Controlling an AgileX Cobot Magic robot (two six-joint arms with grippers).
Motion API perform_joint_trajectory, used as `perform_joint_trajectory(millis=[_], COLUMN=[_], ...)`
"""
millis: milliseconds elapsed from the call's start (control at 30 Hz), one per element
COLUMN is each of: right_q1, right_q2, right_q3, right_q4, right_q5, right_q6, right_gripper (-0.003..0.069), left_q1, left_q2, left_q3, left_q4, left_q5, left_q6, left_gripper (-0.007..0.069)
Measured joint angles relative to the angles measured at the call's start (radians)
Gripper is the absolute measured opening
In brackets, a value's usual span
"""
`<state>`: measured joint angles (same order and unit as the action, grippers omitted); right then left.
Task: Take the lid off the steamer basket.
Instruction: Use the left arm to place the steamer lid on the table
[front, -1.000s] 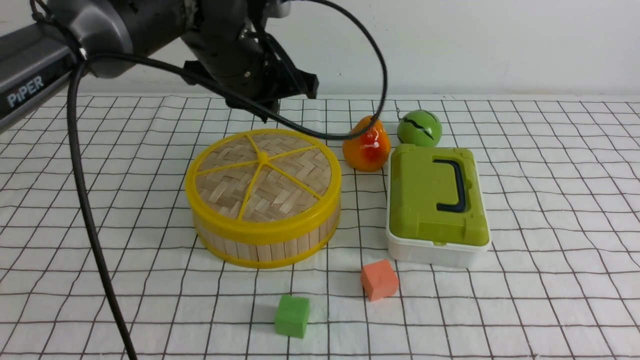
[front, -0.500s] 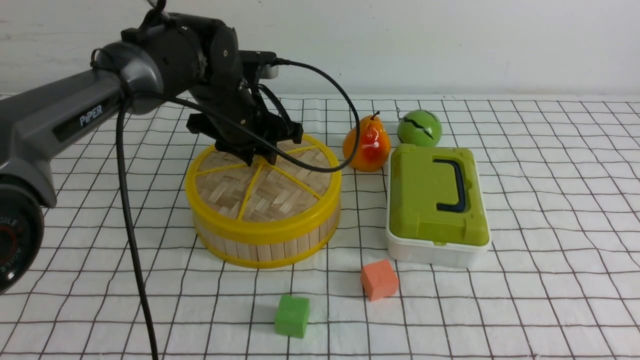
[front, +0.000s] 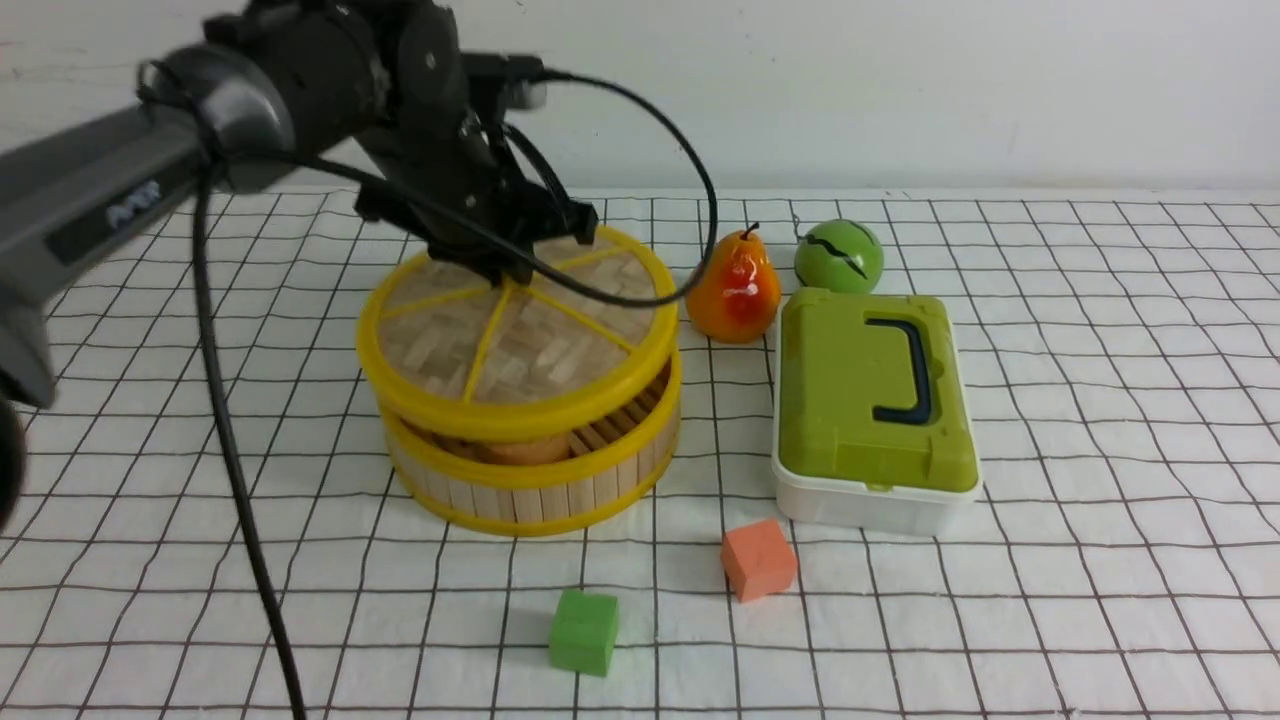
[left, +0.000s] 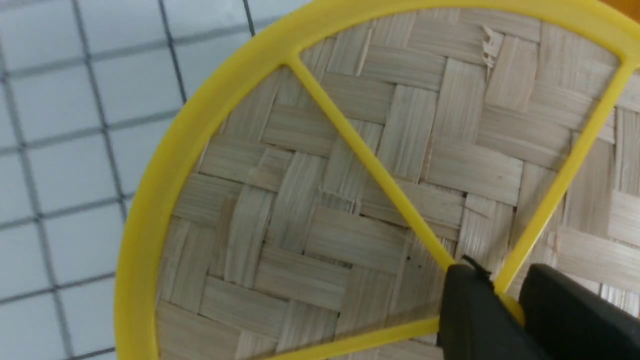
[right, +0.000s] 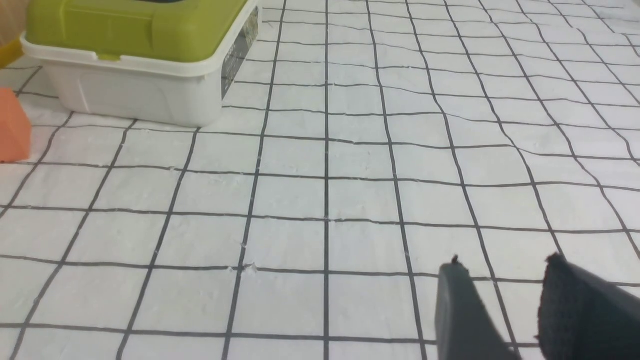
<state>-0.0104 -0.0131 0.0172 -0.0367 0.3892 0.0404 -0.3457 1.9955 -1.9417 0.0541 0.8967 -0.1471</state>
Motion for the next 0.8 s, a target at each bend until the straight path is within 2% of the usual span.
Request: perform_joint_trajectory(millis=[167,267,300,367,467,600,800], right_q1=[0.000,0.000,0.000,0.000,0.000,0.000,0.000], right_q2=[0.000,0.000,0.000,0.000,0.000,0.000,0.000], right_q3=[0.000,0.000,0.000,0.000,0.000,0.000,0.000], right_q4=[0.000,0.000,0.000,0.000,0.000,0.000,0.000], right_q5=[0.000,0.000,0.000,0.000,0.000,0.000,0.000], right_q6=[0.000,0.000,0.000,0.000,0.000,0.000,0.000], right_gripper=[0.0240,0.0240,0.0240,0.0240,0.0240,0.0240,0.0240], left_q1=[0.064,0.196,0.205,0.319,0.389,0.422,0.420], left_q2=[-0.182,-0.286,-0.293,-0.306,-0.269,-0.180,-0.091], left_q3=[-0.014,0.059,0.075,0.212,0.393,0.522,0.535], left_q4=[0.090,0.137,0.137,0.135,0.111,0.102,0.107], left_q5=[0.026,0.052,0.052,0.015,-0.098,-0.217,-0.281], left_q6=[-0.011,-0.055,-0.059,-0.126,-0.173,-0.230,-0.251], left_gripper=[0.0104,0.0104,0.0104,0.0104,0.0104,0.0104,0.0104])
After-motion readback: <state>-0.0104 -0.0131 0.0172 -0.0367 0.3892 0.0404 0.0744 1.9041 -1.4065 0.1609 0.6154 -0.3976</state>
